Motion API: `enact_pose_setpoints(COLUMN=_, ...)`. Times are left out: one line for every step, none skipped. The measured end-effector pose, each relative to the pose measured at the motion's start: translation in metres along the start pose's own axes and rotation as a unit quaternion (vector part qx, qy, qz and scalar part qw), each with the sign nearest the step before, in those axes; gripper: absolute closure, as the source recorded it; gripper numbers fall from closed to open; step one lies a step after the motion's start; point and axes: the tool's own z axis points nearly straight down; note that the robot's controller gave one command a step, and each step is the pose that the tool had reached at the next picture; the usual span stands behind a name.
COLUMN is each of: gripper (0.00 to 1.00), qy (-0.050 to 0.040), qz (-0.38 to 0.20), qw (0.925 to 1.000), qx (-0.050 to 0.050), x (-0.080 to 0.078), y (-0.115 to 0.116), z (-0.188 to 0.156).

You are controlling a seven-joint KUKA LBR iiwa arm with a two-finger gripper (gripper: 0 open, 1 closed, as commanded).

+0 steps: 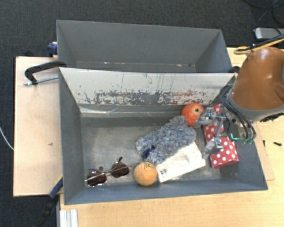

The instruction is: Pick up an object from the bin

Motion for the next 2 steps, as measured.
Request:
enact_pose_setpoints(gripper=1.00, qy=-0.0026, qz=0.064, qw=0.9979, qx=0.000, x=-0.0044, y=0.0098, z=0.0950)
enact_pose_setpoints(gripper=1.00, qy=-0.0027, qz=0.064, qw=0.9980, qx=0.000, x=-0.0045, y=0.0098, z=0.0950)
